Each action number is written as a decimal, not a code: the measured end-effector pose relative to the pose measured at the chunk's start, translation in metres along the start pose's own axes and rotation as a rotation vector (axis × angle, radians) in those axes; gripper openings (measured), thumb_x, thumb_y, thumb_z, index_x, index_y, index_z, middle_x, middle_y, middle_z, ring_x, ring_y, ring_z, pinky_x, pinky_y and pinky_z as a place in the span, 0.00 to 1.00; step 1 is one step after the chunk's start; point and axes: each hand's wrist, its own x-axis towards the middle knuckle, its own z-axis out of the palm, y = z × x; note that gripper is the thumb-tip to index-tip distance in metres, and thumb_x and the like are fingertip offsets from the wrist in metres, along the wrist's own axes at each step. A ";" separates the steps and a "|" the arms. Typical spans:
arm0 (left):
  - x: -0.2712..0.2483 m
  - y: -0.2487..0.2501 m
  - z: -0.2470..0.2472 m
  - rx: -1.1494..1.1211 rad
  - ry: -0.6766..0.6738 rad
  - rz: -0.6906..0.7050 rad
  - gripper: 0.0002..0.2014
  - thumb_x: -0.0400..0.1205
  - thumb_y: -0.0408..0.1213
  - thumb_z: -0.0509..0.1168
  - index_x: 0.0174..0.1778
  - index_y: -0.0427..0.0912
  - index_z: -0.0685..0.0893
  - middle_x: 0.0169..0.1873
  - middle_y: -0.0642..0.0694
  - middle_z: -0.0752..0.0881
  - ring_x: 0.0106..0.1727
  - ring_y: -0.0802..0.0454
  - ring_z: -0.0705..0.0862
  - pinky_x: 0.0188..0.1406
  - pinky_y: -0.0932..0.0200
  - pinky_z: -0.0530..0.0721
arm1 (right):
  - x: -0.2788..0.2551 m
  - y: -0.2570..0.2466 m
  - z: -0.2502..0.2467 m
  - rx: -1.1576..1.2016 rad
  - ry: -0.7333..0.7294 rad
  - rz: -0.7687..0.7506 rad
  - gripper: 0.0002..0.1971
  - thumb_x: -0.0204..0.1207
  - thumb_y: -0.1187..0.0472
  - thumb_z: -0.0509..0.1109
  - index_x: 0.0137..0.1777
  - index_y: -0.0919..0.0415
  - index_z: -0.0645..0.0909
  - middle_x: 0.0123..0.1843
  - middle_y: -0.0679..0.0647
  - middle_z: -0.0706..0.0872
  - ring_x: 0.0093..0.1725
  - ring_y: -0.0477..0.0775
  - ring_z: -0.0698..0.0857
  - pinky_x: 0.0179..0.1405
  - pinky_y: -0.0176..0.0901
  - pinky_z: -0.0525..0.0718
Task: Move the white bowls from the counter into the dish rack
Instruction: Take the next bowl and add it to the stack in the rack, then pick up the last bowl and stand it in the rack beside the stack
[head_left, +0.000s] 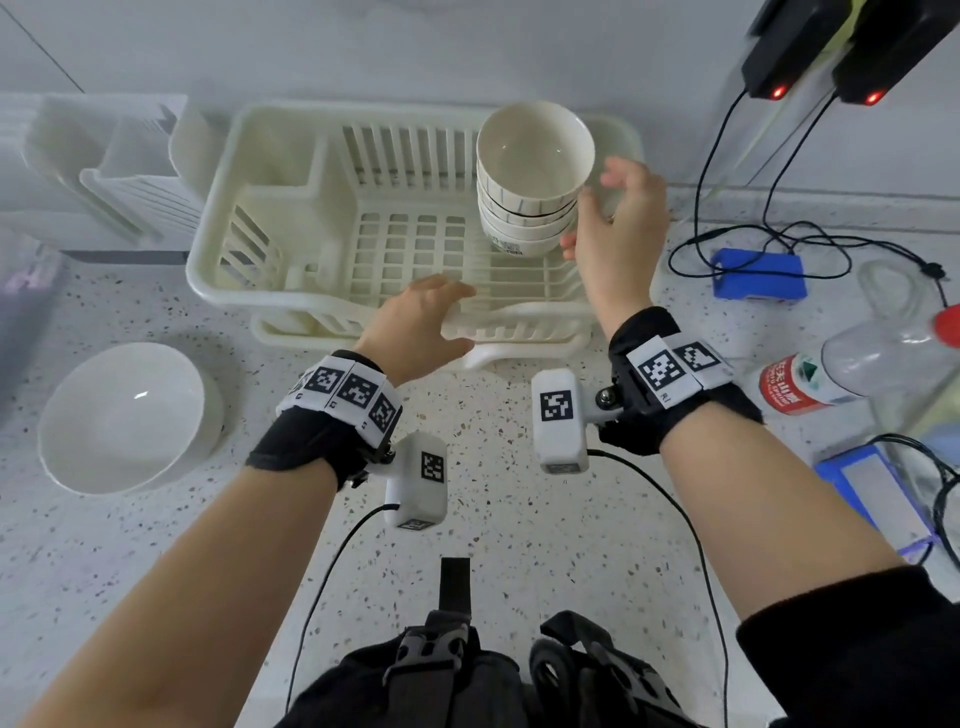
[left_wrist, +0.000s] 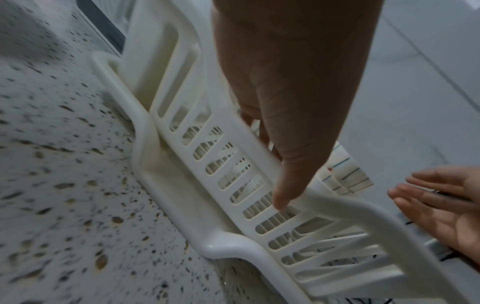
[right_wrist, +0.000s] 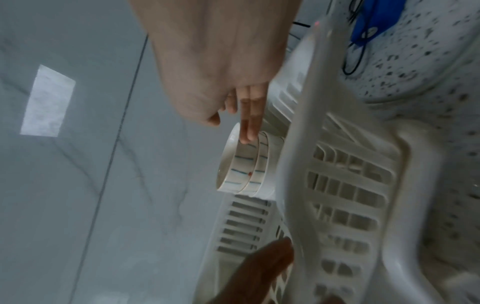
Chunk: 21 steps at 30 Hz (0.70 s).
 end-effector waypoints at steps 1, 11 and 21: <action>-0.007 0.001 0.000 -0.013 0.033 0.004 0.26 0.76 0.40 0.69 0.70 0.42 0.74 0.68 0.41 0.80 0.71 0.43 0.75 0.71 0.42 0.75 | -0.010 -0.003 -0.004 0.033 0.009 -0.017 0.14 0.74 0.58 0.62 0.58 0.58 0.79 0.48 0.42 0.80 0.40 0.62 0.89 0.43 0.65 0.88; -0.094 -0.004 -0.005 -0.179 0.321 -0.047 0.19 0.76 0.34 0.69 0.63 0.38 0.80 0.61 0.39 0.84 0.67 0.40 0.79 0.69 0.50 0.75 | -0.107 -0.031 0.000 0.135 -0.249 -0.223 0.07 0.78 0.69 0.63 0.44 0.66 0.84 0.29 0.52 0.85 0.26 0.49 0.85 0.29 0.54 0.90; -0.180 -0.098 -0.038 -0.191 0.432 -0.295 0.17 0.77 0.33 0.67 0.62 0.39 0.82 0.62 0.39 0.85 0.65 0.41 0.80 0.66 0.52 0.74 | -0.184 -0.072 0.093 -0.009 -0.479 -0.277 0.06 0.75 0.68 0.68 0.48 0.65 0.85 0.43 0.58 0.90 0.40 0.55 0.89 0.41 0.48 0.90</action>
